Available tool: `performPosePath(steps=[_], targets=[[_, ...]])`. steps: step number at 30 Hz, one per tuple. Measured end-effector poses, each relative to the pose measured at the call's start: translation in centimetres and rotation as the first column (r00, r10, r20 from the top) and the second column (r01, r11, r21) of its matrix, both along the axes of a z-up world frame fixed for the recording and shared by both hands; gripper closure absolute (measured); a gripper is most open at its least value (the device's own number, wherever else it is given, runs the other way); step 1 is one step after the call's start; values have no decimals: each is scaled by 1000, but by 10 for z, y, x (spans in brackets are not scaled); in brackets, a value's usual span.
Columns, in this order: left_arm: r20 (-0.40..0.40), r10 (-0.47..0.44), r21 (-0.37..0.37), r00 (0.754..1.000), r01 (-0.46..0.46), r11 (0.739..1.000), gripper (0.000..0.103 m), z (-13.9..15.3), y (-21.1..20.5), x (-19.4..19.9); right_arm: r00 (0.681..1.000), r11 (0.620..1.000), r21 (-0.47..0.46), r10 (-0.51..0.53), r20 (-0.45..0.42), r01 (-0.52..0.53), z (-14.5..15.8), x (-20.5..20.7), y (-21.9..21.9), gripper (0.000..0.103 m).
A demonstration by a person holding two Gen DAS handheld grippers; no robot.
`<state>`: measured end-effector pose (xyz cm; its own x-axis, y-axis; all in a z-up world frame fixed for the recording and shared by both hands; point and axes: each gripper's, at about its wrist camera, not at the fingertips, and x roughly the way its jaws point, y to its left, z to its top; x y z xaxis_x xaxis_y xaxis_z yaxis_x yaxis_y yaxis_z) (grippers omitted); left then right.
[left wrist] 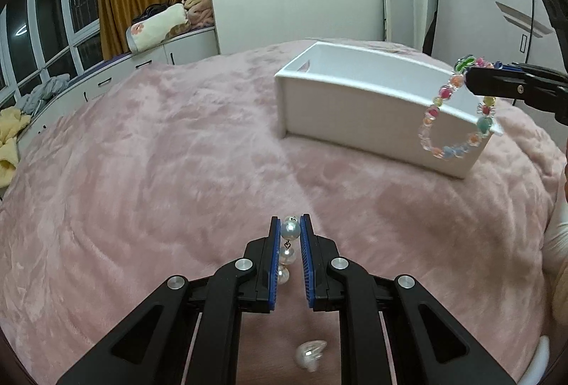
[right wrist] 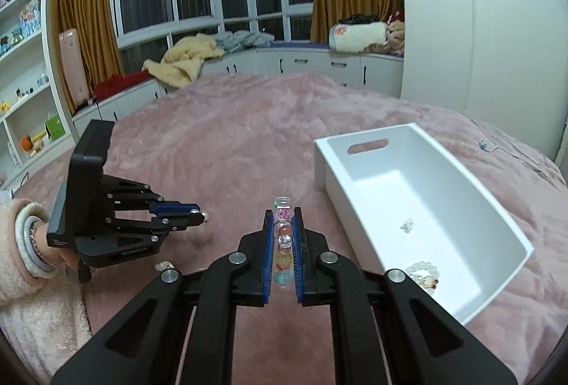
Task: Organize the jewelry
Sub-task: 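Lift the pastel bracelet and pearl earring over the white box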
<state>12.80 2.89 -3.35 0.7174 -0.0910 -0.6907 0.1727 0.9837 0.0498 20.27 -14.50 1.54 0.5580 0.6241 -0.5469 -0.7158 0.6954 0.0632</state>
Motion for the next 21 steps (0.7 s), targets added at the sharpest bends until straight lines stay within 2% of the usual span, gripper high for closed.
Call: performPosePath(steps=[8, 13, 21], targets=[[14, -11, -50, 1000, 11, 999, 87, 21, -29, 6, 995, 992, 96, -91, 49, 86, 24, -1, -44, 93], [25, -19, -84, 1000, 21, 996, 87, 37, -43, 18, 988, 986, 122, -125, 95, 113, 34, -5, -60, 93], [26, -14, -115, 1000, 17, 993, 87, 59, -71, 41, 977, 973, 145, -195, 87, 182, 36, -2, -83, 93]])
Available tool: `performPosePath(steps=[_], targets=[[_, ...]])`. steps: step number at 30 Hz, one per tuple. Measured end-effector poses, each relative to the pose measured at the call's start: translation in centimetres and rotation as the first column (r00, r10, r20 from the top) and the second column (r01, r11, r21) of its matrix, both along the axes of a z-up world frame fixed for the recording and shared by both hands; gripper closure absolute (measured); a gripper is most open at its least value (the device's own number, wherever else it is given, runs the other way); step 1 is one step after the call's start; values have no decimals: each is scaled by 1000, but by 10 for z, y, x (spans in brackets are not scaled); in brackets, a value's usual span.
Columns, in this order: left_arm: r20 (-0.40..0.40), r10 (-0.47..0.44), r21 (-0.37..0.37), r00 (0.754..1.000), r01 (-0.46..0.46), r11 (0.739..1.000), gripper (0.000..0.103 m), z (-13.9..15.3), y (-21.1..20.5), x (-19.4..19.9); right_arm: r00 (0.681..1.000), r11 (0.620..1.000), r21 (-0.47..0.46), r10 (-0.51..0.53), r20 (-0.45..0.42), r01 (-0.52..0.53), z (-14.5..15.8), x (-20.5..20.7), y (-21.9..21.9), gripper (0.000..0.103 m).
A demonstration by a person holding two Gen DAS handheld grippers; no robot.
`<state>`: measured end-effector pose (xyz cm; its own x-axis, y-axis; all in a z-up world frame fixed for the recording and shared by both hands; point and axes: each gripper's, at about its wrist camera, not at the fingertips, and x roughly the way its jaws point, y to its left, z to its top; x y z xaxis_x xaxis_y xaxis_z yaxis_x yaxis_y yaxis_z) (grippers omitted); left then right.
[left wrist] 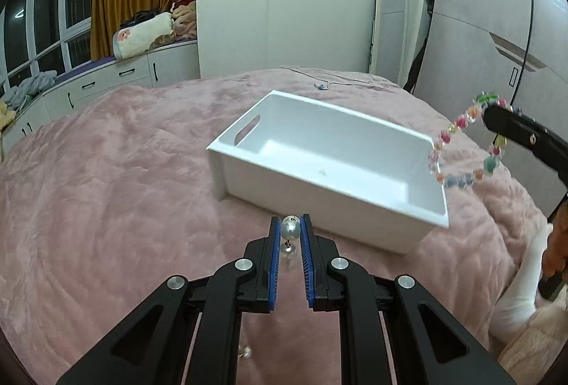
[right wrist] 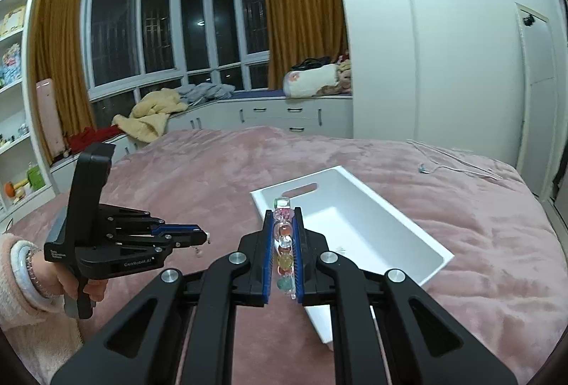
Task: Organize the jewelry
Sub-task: 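Lift the pastel bracelet and pearl earring over the white box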
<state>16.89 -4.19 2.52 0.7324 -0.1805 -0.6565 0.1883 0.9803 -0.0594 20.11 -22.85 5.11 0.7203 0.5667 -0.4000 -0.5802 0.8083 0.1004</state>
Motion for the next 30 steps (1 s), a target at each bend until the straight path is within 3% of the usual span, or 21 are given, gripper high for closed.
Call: performPosePath(steps=[15, 20, 30], targets=[[-61, 13, -54, 998, -16, 998, 87, 12, -40, 74, 986, 987, 71, -136, -102, 143, -15, 35, -36, 93], [-102, 32, -62, 994, -38, 997, 87, 2, -47, 102, 981, 985, 70, -149, -127, 159, -21, 46, -36, 93], [-92, 77, -122, 993, -88, 989, 87, 3, -42, 138, 972, 984, 43, -163, -170, 173, -38, 69, -20, 93]])
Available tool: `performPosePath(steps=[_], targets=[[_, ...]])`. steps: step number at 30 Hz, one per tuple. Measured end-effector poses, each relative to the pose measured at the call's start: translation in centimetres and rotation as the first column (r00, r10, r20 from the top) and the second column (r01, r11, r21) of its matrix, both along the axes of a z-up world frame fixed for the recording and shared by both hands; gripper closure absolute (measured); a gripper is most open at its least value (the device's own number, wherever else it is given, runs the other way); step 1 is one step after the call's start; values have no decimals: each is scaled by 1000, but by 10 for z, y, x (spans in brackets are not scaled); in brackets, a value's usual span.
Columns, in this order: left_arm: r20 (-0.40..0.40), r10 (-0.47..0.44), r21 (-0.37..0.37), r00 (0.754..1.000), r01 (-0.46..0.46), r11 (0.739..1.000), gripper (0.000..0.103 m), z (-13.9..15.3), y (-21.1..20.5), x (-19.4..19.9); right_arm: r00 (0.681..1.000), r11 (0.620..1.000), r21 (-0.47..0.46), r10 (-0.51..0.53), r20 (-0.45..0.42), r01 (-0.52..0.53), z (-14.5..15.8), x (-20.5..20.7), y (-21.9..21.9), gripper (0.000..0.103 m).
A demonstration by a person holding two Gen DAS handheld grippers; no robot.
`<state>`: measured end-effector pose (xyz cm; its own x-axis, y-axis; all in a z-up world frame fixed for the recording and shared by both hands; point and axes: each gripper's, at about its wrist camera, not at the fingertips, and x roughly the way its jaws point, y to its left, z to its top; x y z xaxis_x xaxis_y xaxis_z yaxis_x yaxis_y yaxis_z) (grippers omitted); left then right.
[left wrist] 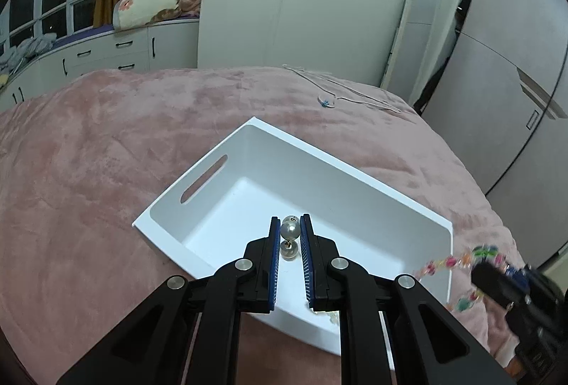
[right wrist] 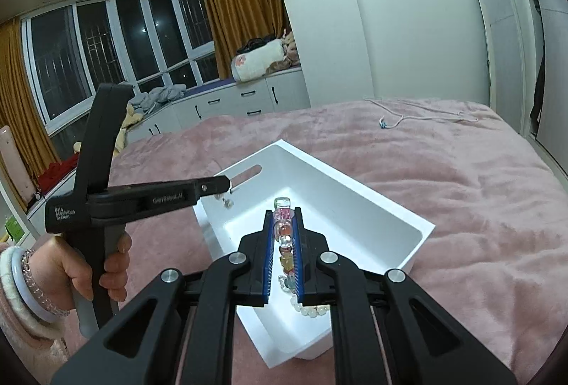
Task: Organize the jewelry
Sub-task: 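Lift the pastel bracelet and pearl earring over the white box, then open both tools to drop the bracelet and earring into the box, then move both tools back to the last earrings on the bed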
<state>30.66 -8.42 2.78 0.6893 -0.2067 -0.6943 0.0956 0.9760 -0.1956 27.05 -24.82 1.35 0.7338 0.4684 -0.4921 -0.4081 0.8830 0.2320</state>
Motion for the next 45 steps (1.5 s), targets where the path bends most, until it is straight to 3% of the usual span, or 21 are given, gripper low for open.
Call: performPosePath(steps=[10, 18, 19, 21, 23, 26, 29, 30, 36, 41, 45], targets=[[-51, 16, 20, 999, -15, 1000, 87, -26, -2, 23, 998, 998, -60, -15, -60, 12, -21, 21, 13, 93], [-74, -23, 9, 997, 23, 1000, 84, -40, -8, 25, 990, 996, -81, -53, -131, 43, -38, 32, 15, 89], [-74, -22, 5, 997, 23, 1000, 80, -41, -7, 24, 989, 996, -77, -55, -137, 45, -39, 32, 15, 86], [-64, -25, -11, 998, 24, 1000, 70, -41, -3, 22, 988, 995, -79, -68, -141, 57, -39, 32, 16, 61], [-45, -22, -12, 999, 22, 1000, 60, -39, 1, 19, 989, 994, -92, -70, -127, 58, -39, 29, 18, 47], [-20, -24, 5, 1000, 24, 1000, 53, -35, 6, 14, 992, 991, -123, -60, -108, 47, -36, 26, 23, 45], [1, -13, 25, 1000, 13, 1000, 49, -28, 18, 9, 996, 989, -140, -48, -71, 37, -32, 19, 28, 34], [7, -6, 20, 1000, 6, 1000, 48, -26, 25, 6, 997, 989, -142, -44, -60, 36, -31, 17, 30, 28], [38, 62, -10, 997, -62, 998, 46, -14, 74, -19, 1000, 988, -155, -7, 18, 10, -16, 2, 43, 19], [71, 94, -36, 993, -92, 995, 33, -2, 115, -63, 988, 981, -182, 97, 122, -74, -1, -23, 64, 13], [125, 108, 18, 986, -111, 994, 23, 6, 142, -115, 958, 961, -219, 210, 194, -166, 7, -45, 88, 9]])
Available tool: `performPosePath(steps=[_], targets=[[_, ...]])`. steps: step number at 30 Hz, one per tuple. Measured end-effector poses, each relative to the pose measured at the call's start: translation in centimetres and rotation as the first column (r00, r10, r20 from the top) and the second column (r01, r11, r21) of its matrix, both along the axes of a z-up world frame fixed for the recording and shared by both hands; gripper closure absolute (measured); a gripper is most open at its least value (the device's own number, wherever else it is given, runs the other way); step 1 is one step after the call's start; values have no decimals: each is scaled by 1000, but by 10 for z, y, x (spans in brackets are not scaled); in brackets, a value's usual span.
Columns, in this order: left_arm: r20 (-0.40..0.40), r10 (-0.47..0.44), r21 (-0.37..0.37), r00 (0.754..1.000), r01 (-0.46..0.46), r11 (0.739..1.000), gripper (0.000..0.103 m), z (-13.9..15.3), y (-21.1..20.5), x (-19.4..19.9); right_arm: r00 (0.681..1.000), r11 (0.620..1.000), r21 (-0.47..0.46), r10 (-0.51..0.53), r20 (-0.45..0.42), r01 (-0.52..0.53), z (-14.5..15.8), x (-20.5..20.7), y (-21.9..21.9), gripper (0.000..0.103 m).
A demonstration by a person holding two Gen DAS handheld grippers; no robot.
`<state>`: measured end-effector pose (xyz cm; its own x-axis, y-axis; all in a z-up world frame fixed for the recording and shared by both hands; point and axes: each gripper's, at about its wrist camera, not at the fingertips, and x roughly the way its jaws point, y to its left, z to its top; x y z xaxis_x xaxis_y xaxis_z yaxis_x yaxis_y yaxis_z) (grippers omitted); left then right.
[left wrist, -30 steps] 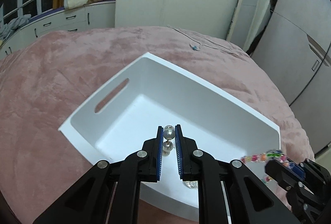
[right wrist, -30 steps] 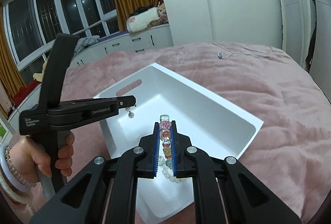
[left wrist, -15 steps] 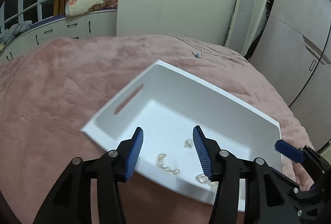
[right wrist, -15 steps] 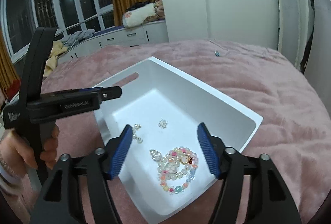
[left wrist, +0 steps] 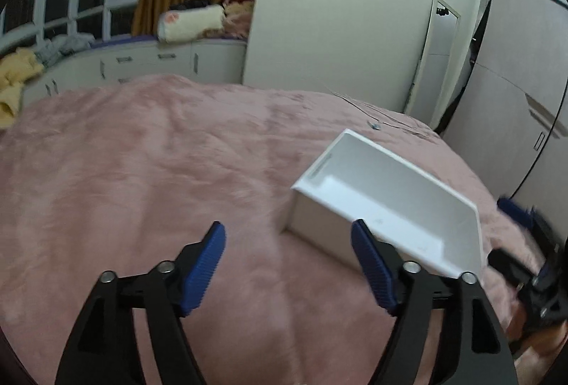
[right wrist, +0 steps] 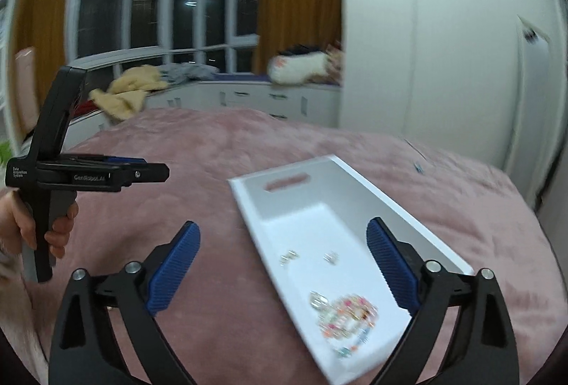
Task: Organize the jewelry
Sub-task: 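Move both tools back to the last earrings on the bed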
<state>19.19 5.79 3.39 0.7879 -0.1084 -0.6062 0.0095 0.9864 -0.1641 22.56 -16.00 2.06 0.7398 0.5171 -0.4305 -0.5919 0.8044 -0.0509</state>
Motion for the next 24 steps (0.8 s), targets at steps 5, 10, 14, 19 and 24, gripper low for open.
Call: performPosePath(steps=[5, 10, 14, 19, 24], targets=[[22, 4, 55, 1000, -5, 998, 22, -5, 15, -43, 992, 989, -76, 125, 24, -123, -6, -20, 35, 9], [19, -40, 130, 999, 38, 991, 18, -14, 20, -75, 976, 968, -132, 215, -6, -214, -24, -32, 56, 9], [64, -70, 208, 996, 56, 977, 15, -25, 24, -111, 962, 948, -167, 270, -36, -272, -41, -40, 66, 9], [26, -120, 183, 992, 114, 976, 11, -37, 29, -133, 950, 937, -164, 297, -93, -309, -61, -38, 78, 9], [17, -230, 171, 973, 224, 960, 11, -43, 16, -138, 936, 917, -199, 326, -129, -347, -78, -38, 96, 12]])
